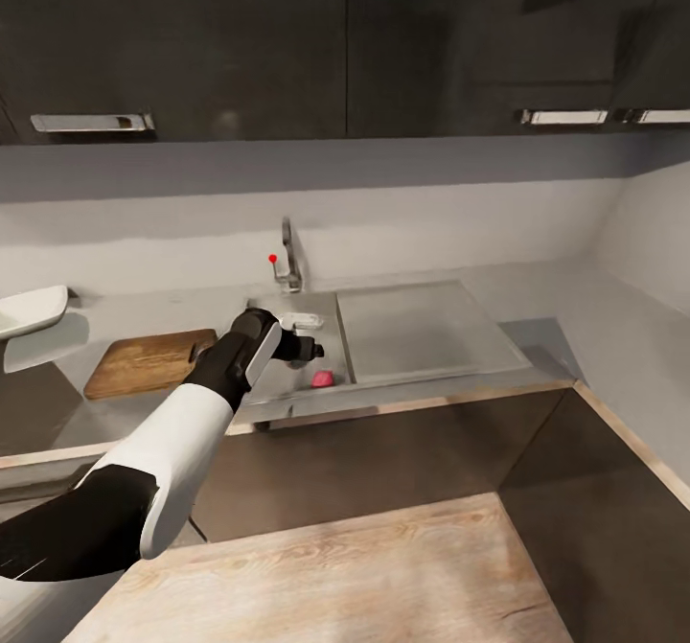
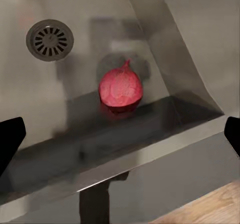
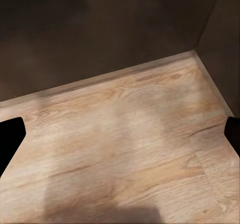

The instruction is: In the kitchen, take the Vidalia onion out of the sink, dice it on the chopping board with the paring knife, put the diced onion into the bowl on the countertop, then place both the paring knife and the chopping board into the sink.

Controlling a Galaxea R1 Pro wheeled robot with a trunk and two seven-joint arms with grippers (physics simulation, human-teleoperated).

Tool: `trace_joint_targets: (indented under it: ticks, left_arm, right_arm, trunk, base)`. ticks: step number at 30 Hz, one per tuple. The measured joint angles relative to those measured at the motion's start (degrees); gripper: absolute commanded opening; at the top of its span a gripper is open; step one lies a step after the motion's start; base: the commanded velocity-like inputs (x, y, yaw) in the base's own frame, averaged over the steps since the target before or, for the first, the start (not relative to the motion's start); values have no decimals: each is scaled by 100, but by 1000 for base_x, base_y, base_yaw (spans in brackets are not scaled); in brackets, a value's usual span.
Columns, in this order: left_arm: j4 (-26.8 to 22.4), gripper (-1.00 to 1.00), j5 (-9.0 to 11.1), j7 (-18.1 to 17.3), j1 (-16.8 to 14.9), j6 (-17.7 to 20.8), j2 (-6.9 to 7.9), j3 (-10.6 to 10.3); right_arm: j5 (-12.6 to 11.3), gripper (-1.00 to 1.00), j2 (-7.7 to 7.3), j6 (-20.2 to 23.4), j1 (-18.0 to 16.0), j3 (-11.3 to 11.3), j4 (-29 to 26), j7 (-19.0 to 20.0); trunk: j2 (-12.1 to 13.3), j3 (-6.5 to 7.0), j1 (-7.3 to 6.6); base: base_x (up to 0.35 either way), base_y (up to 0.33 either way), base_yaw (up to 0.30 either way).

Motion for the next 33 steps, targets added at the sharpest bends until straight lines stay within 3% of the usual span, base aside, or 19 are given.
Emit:
trace_joint_targets:
  ticks: [6, 13, 33]
  left_arm:
    - [0, 100, 0, 0, 0, -5, -3, -3]
    - [125, 100, -2, 8, 0, -6, -7, -148]
    - [358, 100, 6, 0, 24, -14, -27, -270]
  right_arm:
    - [-1, 100, 0, 1, 0, 0, -1, 0]
    - [-2, 100, 0, 3, 0, 0, -1, 0]
    - [-2, 100, 0, 4, 0, 0, -1, 0]
  trunk:
    - [0, -56, 1]
    - [1, -121, 3]
    - [0, -306, 3]
  base:
    - [187, 0, 0]
    - [27, 0, 0]
    - [46, -50, 0]
